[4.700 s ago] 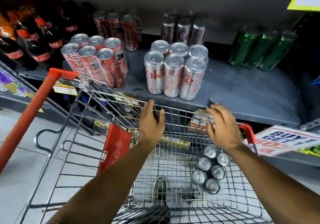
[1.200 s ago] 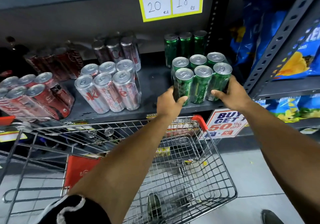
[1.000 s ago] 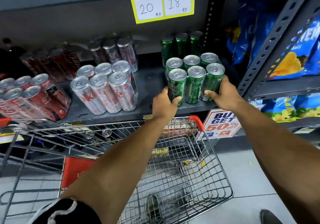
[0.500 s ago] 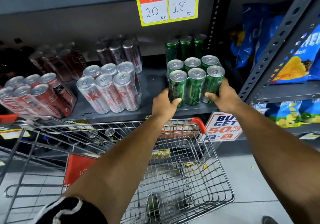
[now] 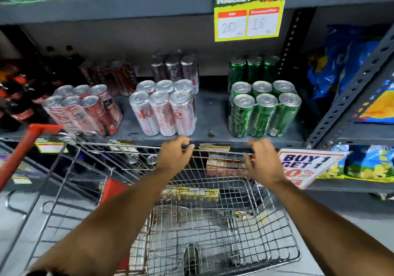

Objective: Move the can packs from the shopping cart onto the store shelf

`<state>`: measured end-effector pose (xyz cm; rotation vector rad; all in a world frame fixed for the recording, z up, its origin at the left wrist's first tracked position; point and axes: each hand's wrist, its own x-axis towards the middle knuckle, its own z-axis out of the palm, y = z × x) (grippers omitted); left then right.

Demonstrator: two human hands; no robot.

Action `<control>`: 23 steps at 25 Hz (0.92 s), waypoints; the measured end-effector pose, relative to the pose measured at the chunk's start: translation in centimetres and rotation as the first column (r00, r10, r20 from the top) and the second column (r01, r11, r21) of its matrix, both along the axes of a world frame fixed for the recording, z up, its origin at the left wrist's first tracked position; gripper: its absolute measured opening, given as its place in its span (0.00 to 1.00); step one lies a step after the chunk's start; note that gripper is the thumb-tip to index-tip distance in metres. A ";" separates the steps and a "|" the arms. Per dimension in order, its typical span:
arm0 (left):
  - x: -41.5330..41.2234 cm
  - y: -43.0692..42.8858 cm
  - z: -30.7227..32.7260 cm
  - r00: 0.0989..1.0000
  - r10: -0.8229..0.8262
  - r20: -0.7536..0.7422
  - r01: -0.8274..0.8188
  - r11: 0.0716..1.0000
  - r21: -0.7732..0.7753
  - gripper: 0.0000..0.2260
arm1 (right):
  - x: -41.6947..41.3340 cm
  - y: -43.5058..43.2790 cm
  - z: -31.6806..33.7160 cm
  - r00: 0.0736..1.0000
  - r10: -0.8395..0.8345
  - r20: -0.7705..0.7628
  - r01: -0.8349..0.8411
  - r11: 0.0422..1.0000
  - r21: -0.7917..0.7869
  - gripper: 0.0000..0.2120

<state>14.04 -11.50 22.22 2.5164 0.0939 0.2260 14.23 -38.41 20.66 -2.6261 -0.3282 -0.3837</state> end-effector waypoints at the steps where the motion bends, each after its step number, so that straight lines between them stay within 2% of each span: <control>1: -0.7 2.5 -0.1 0.998 0.059 -0.003 -0.059 0.997 0.041 0.12 | -0.2 1.9 -0.3 0.986 0.156 -0.050 -0.159 0.986 -0.050 0.15; 3: -1.0 7.5 0.1 0.977 0.211 0.030 -0.212 0.977 0.030 0.11 | 0.7 6.1 0.0 0.938 0.340 -0.072 -0.344 0.937 -0.063 0.17; 5: -0.3 11.3 1.0 0.929 0.369 -0.026 -0.366 0.908 -0.202 0.14 | 2.5 10.4 1.0 0.937 0.335 -0.093 -0.332 0.942 0.049 0.23; 7: 1.2 13.7 2.2 0.925 0.353 -0.144 -0.381 0.854 -0.354 0.21 | 4.6 13.8 2.2 0.944 0.274 -0.181 -0.226 0.942 0.246 0.27; 8: 2.2 14.4 2.4 0.932 0.322 -0.168 -0.362 0.857 -0.366 0.24 | 5.6 15.2 2.5 0.940 0.260 -0.221 -0.179 0.927 0.329 0.28; 10: 3.8 14.4 2.9 0.956 0.239 -0.169 -0.289 0.859 -0.423 0.26 | 7.1 16.8 2.8 0.939 0.226 -0.258 -0.110 0.912 0.396 0.29; 12: 4.6 13.8 2.9 0.972 0.172 -0.159 -0.230 0.831 -0.507 0.25 | 7.7 17.3 2.4 0.950 0.171 -0.262 -0.055 0.916 0.398 0.28; 15: 4.9 13.2 2.1 0.989 0.082 -0.121 -0.130 0.872 -0.473 0.16 | 7.6 17.3 1.7 0.968 0.133 -0.211 -0.045 0.925 0.376 0.24; 20: 5.2 13.7 1.2 0.990 0.076 -0.118 -0.126 0.849 -0.513 0.18 | 7.5 17.8 1.0 0.984 0.083 -0.160 -0.021 0.933 0.359 0.21; 23: 4.4 13.4 2.2 0.990 0.064 -0.129 -0.112 0.905 -0.411 0.18 | 7.5 17.5 2.4 0.962 0.127 -0.240 -0.043 0.944 0.327 0.24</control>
